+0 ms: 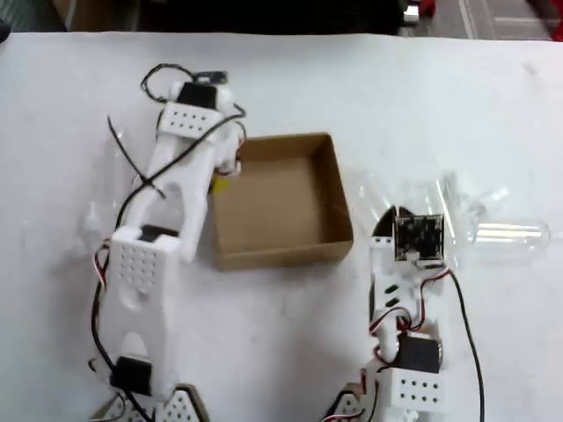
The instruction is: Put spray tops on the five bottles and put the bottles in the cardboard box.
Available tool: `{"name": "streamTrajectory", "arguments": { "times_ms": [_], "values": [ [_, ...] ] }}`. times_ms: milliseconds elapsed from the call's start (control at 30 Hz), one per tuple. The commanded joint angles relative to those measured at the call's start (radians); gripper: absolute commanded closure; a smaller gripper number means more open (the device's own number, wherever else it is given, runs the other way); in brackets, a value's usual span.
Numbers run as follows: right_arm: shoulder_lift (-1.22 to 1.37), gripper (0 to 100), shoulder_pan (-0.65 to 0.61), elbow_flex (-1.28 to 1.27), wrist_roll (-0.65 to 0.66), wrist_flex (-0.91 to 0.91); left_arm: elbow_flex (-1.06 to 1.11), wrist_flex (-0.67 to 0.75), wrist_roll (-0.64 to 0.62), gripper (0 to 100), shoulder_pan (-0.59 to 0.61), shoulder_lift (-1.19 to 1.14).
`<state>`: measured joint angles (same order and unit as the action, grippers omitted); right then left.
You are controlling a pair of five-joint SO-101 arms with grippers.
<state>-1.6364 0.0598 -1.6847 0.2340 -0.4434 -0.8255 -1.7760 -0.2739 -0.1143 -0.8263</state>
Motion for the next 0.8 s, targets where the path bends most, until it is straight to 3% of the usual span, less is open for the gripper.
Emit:
{"name": "streamTrajectory", "arguments": {
  "times_ms": [0,333,500,767],
  "values": [
    [0.005,98.1,-0.001,-0.011,-0.006,0.018,-0.058,-0.002,0.161,98,0.008,-0.012],
    [0.005,98.1,-0.001,-0.011,-0.006,0.018,-0.058,0.051,0.176,98,0.084,-0.059],
    [0.005,98.1,-0.002,-0.011,-0.006,0.018,-0.058,0.040,0.295,98,0.087,-0.053],
    [0.007,98.1,-0.002,-0.011,-0.006,0.018,-0.058,0.018,0.255,98,0.085,-0.051]
  ]
}}
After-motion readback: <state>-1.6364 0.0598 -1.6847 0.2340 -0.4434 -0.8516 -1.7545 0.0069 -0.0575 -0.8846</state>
